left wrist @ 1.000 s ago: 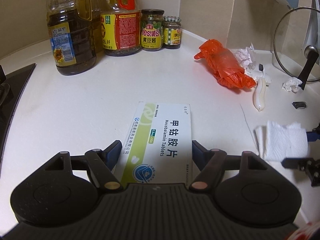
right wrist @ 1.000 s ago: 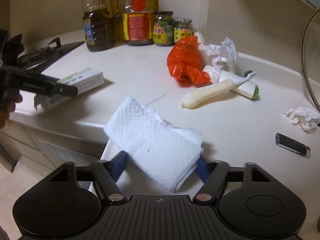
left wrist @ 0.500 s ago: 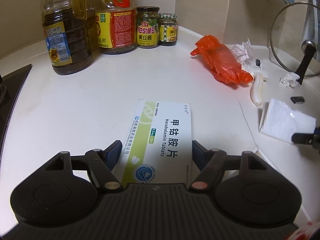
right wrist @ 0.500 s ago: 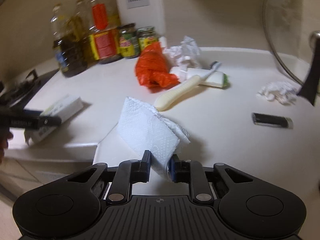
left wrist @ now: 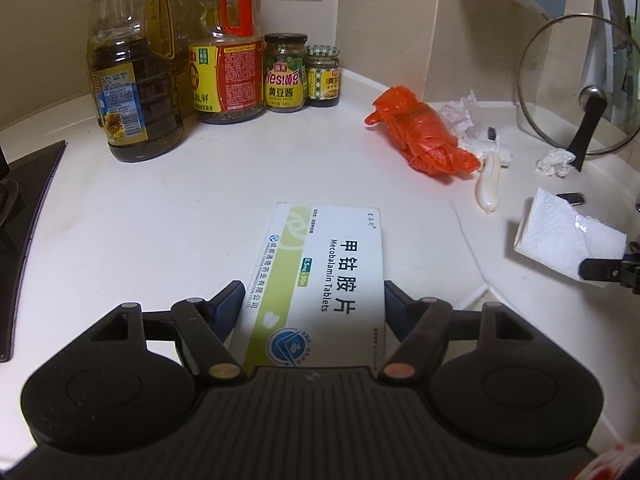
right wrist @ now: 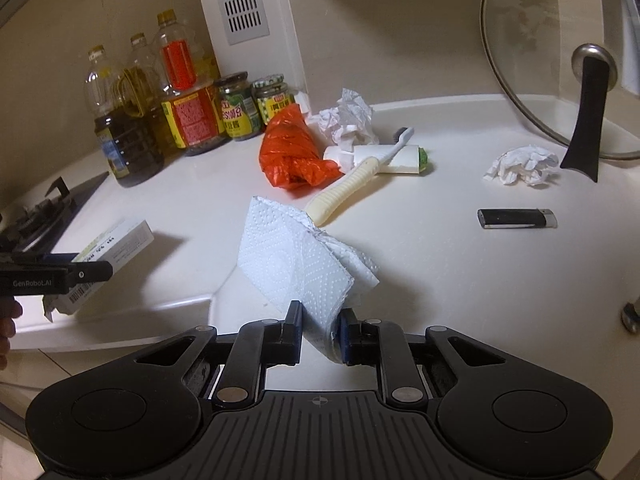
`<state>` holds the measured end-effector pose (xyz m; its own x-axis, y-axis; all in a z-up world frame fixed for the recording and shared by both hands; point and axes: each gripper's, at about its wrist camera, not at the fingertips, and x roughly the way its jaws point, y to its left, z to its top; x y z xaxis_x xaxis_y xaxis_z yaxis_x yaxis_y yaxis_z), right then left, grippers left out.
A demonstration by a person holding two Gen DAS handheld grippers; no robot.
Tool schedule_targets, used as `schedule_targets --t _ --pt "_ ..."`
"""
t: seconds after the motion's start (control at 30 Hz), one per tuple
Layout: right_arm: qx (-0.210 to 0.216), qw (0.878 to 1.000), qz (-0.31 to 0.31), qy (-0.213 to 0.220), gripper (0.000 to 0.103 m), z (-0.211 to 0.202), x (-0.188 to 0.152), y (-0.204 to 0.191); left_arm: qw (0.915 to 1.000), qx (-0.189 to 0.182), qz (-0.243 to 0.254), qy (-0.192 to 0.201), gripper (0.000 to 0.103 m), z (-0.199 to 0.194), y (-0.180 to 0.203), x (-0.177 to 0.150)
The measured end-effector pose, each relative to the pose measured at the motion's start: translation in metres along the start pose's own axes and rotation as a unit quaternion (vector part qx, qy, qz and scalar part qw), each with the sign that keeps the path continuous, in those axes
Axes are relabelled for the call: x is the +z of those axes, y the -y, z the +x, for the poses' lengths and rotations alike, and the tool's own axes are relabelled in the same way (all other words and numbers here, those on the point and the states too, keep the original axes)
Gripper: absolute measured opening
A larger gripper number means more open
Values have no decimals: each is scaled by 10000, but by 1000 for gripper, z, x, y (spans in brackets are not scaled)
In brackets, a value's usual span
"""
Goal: Collect trash
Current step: 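Grasp the folded white paper towel with the right gripper, then carry the medicine box and paper towel down over the wastebasket with both grippers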
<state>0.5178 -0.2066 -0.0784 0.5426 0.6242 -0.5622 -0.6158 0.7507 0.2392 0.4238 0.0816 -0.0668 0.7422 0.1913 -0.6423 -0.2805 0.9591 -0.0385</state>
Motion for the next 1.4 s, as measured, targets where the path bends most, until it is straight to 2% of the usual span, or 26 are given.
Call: schedule_targets --t 0.4,0.77,1.07,1.4 --pt "54 9998 82 159 18 -40 -25 -56 9995 -310 -16 72 70 -55 -11 -26" --pt "155 9997 150 130 18 -77 -71 -125 9984 -542 -7 165 71 -118 -34 -64" --pt "-22 9987 436 -270 18 -82 -117 -168 9976 -686 11 -15 71 -146 -43 -105" --pt "-178 9959 540 -702 18 -65 -146 -175 9967 -705 -171 -371 71 -143 -41 -135"
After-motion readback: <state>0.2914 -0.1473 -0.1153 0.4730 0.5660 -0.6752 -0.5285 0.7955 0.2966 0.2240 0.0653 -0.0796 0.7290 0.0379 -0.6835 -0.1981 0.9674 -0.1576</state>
